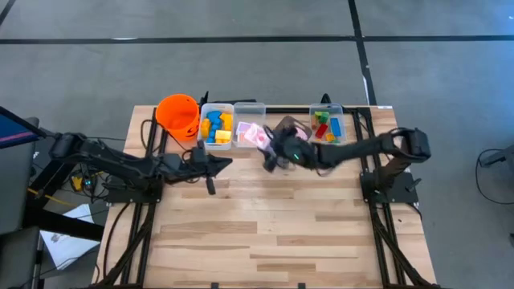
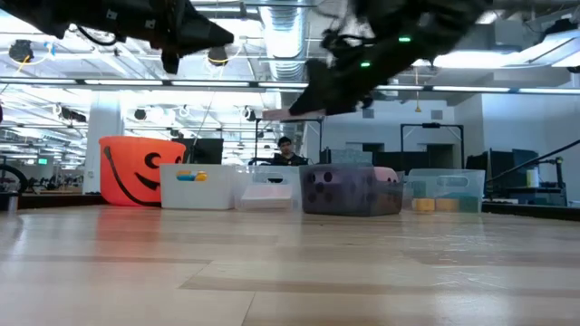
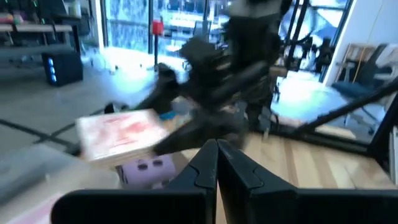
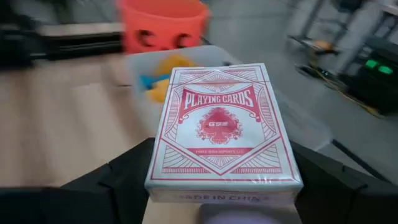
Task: Pick & Place Toys
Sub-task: Put the red deck of cards into the left transparent bin, then return to Home Position
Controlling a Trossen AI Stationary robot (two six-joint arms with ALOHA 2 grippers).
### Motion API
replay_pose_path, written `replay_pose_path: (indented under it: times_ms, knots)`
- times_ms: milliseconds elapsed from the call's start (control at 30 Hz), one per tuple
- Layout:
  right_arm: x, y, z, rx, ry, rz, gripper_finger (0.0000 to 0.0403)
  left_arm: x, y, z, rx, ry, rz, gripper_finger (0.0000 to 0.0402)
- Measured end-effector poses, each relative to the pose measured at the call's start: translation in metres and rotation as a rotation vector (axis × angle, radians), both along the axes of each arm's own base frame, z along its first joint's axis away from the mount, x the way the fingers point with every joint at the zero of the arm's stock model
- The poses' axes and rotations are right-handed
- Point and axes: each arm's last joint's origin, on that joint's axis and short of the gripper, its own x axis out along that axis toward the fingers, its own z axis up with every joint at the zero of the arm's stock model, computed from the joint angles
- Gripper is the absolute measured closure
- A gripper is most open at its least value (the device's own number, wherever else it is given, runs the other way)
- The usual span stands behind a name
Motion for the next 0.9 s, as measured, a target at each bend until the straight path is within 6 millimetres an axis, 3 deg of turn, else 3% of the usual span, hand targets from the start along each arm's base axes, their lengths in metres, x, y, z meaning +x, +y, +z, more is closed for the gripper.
replay_pose_path:
  times_ms: [167,333,500,700,800,900]
  knots:
    - [0.032,-0.047,0.023,0.036,0.041,-0.062,0.0104,-0.007,0.001,0.01,0.009,-0.044,-0.001,0.0402]
    - [0.058,-0.085,0.013,0.116,0.083,-0.063,0.0102,-0.009,0.001,0.005,0.015,0.009,-0.002,0.0402]
    - [0.078,-0.106,0.002,0.153,0.155,-0.098,0.0024,-0.009,0.001,0.001,-0.02,0.042,0.0,0.0402]
    - [0.081,-0.097,0.009,0.207,0.279,-0.005,0.0047,-0.009,0.001,0.0,-0.023,0.047,0.0,0.0402]
    - [0.074,-0.077,0.023,0.214,0.321,0.07,0.0053,-0.009,0.001,0.0,-0.023,0.046,0.0,0.0402]
    - [0.058,-0.043,0.043,0.196,0.361,0.155,0.0053,-0.009,0.001,0.0,-0.043,0.045,0.001,0.0402]
